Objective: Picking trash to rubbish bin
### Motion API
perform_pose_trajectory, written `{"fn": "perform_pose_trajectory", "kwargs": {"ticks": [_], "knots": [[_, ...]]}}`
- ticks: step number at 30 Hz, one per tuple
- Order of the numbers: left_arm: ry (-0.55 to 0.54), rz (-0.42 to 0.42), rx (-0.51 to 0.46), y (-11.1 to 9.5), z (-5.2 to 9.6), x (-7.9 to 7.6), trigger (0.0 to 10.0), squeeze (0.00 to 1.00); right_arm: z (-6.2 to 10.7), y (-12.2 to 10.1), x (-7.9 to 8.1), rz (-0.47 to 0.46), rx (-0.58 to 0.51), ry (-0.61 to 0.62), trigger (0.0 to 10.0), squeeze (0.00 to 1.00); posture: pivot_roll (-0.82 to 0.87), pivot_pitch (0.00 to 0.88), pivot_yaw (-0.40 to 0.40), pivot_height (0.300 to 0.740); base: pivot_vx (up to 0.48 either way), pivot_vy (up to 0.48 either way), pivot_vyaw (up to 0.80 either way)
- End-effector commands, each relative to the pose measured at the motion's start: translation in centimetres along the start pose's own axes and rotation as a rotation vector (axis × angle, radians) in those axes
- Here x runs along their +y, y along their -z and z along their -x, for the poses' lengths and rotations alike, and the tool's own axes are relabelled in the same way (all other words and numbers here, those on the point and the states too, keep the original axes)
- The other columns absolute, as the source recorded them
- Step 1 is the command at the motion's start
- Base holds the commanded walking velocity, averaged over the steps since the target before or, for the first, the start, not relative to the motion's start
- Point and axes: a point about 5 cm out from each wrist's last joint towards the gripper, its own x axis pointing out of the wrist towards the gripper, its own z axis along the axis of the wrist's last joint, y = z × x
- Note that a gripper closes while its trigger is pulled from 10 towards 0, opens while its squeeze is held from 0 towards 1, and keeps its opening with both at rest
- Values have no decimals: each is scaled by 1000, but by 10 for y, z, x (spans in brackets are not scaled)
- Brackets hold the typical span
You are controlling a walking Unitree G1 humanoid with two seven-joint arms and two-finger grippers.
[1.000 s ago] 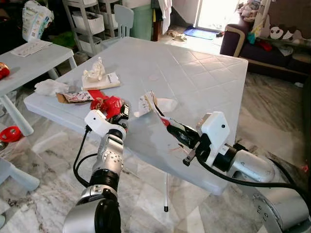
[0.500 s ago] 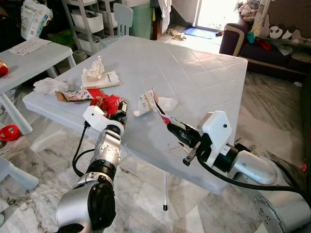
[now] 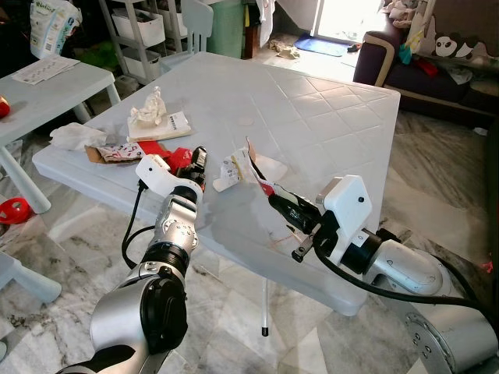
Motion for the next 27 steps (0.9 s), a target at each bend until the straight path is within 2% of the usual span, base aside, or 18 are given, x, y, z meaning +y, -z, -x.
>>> {"fn": "perform_pose_trajectory", "kwargs": {"ticks": [1,7,13,27], "knots": [[2,4,-3,-2,-1,0,0,0,0,-3,-2,20,-10,10,0,0,-218,53,-25,740,0,0,0],[0,9,-11,-4,0,3,0,0,-1,-2,-2,18,-13,18,0,0,-215,53,-23,740,0,0,0],[8,-26,-15,-4,0,3,0,0,-2,-1,-3,18,-12,21,0,0,-215,51,-23,740,0,0,0],[21,-47,-24,-4,1,4,0,0,-2,1,-5,25,-9,26,0,0,-215,43,-22,740,0,0,0]]}}
